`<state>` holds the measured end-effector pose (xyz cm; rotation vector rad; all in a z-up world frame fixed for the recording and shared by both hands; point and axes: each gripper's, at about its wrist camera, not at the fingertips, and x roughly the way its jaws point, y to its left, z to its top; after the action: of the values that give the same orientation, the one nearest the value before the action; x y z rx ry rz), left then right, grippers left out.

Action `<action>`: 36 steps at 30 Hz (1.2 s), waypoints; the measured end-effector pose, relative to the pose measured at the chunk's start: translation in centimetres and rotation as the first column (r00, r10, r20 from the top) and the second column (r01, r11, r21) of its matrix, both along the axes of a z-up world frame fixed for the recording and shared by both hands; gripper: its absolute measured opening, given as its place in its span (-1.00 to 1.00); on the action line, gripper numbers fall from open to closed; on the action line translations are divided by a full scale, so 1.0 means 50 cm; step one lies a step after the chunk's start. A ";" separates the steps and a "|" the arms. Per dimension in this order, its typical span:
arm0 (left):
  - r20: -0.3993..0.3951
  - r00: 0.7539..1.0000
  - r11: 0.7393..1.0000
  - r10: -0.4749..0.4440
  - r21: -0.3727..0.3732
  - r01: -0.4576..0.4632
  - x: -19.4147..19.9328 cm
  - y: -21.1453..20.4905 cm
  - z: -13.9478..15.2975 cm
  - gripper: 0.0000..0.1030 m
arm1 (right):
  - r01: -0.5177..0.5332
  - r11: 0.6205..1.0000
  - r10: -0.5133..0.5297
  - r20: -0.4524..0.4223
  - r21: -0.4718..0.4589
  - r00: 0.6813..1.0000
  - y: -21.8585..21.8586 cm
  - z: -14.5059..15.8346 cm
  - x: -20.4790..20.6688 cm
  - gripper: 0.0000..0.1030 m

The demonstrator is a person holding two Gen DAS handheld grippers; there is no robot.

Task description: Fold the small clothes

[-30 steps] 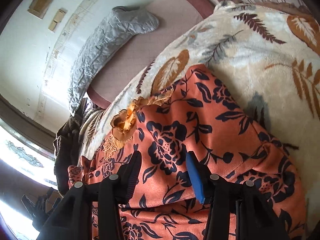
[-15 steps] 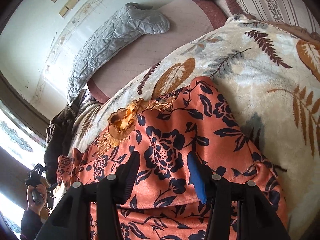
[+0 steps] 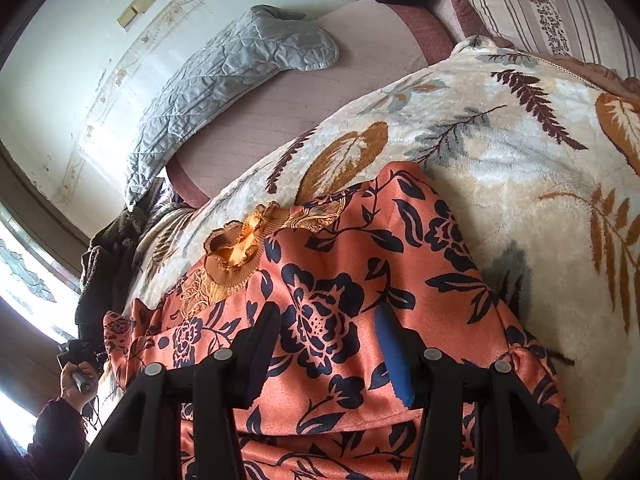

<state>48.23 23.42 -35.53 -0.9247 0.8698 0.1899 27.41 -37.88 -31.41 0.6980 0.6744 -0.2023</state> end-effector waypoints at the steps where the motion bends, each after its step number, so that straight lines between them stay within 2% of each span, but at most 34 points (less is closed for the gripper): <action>1: 0.021 0.999 0.999 -0.027 0.036 0.026 -0.006 -0.006 0.030 -0.88 | 0.004 1.000 -0.004 0.004 -0.004 1.000 0.000 0.002 -0.002 0.03; 4: 0.095 0.987 0.983 -0.130 0.143 0.115 -0.027 -0.032 0.157 -0.88 | 0.019 1.000 -0.019 0.018 0.005 1.000 -0.006 0.005 -0.011 0.03; 8: 0.152 0.945 0.927 -0.288 0.290 0.236 -0.068 -0.101 0.355 -0.88 | 0.044 0.999 -0.045 0.047 0.031 0.998 -0.020 0.013 -0.035 0.03; 12: 0.176 0.877 0.840 -0.448 0.418 0.345 -0.125 -0.227 0.547 -0.88 | 0.073 0.996 -0.078 0.079 0.056 0.994 -0.034 0.024 -0.061 0.03; 16: 0.169 0.791 0.755 -0.588 0.467 0.461 -0.174 -0.405 0.657 -0.88 | 0.110 0.988 -0.122 0.105 0.109 0.987 -0.065 0.029 -0.090 0.03; 18: 0.156 0.732 0.700 -0.663 0.477 0.532 -0.209 -0.512 0.676 -0.88 | 0.138 0.981 -0.154 0.122 0.133 0.980 -0.085 0.034 -0.110 0.03; 20: 0.136 0.665 0.632 -0.734 0.495 0.596 -0.248 -0.629 0.669 -0.88 | 0.165 0.973 -0.188 0.140 0.161 0.972 -0.109 0.037 -0.132 0.03; 24: 0.083 0.514 0.488 -0.854 0.470 0.735 -0.321 -0.848 0.614 -0.87 | 0.217 0.952 -0.253 0.157 0.215 0.955 -0.157 0.035 -0.172 0.04; 26: 0.048 0.433 0.406 -0.900 0.456 0.792 -0.361 -0.951 0.574 -0.82 | 0.240 0.941 -0.282 0.160 0.237 0.946 -0.179 0.033 -0.188 0.04; 27: 0.028 0.392 0.364 -0.920 0.438 0.822 -0.375 -0.992 0.554 -0.63 | 0.250 0.935 -0.295 0.162 0.252 0.942 -0.190 0.031 -0.195 0.04; 29: 0.014 0.289 0.273 -0.957 0.376 0.886 -0.406 -1.051 0.514 -0.36 | 0.265 0.920 -0.319 0.161 0.288 0.934 -0.207 0.025 -0.206 0.06; 30: 0.022 0.251 0.242 -0.968 0.361 0.901 -0.424 -1.068 0.504 -0.25 | 0.270 0.913 -0.329 0.160 0.307 0.931 -0.214 0.021 -0.209 0.17; 31: 0.038 0.231 0.229 -0.972 0.362 0.904 -0.437 -1.072 0.500 -0.20 | 0.272 0.906 -0.336 0.159 0.326 0.928 -0.220 0.018 -0.211 0.32; 32: 0.059 0.226 0.231 -0.972 0.375 0.898 -0.447 -1.065 0.500 -0.08 | 0.272 0.901 -0.340 0.159 0.340 0.927 -0.224 0.016 -0.211 0.34; 33: 0.074 0.233 0.243 -0.970 0.393 0.887 -0.450 -1.053 0.500 0.05 | 0.266 0.900 -0.336 0.161 0.346 0.928 -0.225 0.016 -0.212 0.34; 36: 0.069 0.313 0.310 -0.947 0.444 0.841 -0.422 -0.999 0.485 0.12 | 0.240 0.912 -0.303 0.153 0.332 0.941 -0.214 0.018 -0.198 0.34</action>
<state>27.15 -26.54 -11.28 0.0102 0.8961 -0.8164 17.52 -48.57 -30.53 1.1027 0.4135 -0.2826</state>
